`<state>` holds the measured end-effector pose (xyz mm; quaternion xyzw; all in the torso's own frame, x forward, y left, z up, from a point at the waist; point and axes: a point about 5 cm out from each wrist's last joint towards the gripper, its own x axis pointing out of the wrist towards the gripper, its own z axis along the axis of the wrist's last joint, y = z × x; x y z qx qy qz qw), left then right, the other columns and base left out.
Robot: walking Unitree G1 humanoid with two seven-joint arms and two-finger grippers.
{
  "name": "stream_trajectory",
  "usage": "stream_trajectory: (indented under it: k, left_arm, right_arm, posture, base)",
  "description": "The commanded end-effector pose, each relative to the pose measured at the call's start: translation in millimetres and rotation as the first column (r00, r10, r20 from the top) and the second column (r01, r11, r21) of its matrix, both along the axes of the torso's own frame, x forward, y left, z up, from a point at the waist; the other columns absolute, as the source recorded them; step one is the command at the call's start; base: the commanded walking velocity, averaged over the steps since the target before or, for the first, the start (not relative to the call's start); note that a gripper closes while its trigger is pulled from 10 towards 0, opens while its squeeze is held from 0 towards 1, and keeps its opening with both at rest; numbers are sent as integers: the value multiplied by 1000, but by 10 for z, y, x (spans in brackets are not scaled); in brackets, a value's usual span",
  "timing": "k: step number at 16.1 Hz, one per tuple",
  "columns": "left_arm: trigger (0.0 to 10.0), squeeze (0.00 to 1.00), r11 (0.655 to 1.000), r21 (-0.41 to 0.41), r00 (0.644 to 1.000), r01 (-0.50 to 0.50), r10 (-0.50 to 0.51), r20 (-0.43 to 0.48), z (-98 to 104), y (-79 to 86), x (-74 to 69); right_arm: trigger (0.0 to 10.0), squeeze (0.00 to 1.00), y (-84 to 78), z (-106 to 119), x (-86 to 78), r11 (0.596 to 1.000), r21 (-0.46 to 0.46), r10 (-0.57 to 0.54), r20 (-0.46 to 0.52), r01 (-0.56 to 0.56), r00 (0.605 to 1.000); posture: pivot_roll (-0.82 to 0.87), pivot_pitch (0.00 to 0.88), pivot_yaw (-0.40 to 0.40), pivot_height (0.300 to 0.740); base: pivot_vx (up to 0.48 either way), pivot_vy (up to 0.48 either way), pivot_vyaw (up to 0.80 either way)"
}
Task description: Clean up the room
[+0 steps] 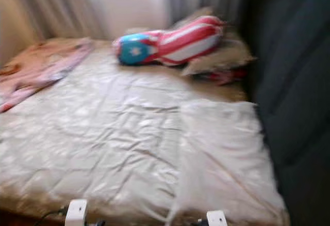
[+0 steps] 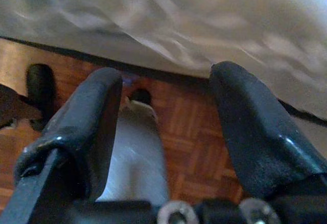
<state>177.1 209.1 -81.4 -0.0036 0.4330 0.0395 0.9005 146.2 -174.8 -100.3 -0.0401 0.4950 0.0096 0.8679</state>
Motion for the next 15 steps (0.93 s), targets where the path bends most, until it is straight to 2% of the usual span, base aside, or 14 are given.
stream_trajectory:
  k: [1,6,7,9,15]
  left_arm:
    - [10000,0,1000,14,1000,-4,4,-12,4,50,-4]
    - [10000,0,1000,13,1000,-3,4,-10,9,65,1]
    - [10000,0,1000,12,1000,-3,3,-11,9,65,1]
    - [10000,0,1000,11,1000,-3,3,-12,9,67,0]
    - [10000,0,1000,6,1000,-4,4,-10,8,56,2]
  right_arm:
    - [10000,0,45,-15,-32,1000,14,-8,-7,8,1000]
    - [10000,0,78,-2,11,1000,18,-17,5,17,1000]
    - [10000,0,82,7,39,998,24,-66,14,66,998]
    - [10000,0,81,12,50,995,31,-97,18,97,995]
    - [10000,0,26,13,37,996,25,-81,23,81,996]
  posture:
    - [-74,0,39,740]
    - [-73,0,43,740]
    - [-72,0,44,740]
    - [-73,0,45,740]
    - [-71,0,43,740]
  base:
    - [0,480,0]
    - [0,480,0]
    - [0,480,0]
    - [0,480,0]
    - [0,480,0]
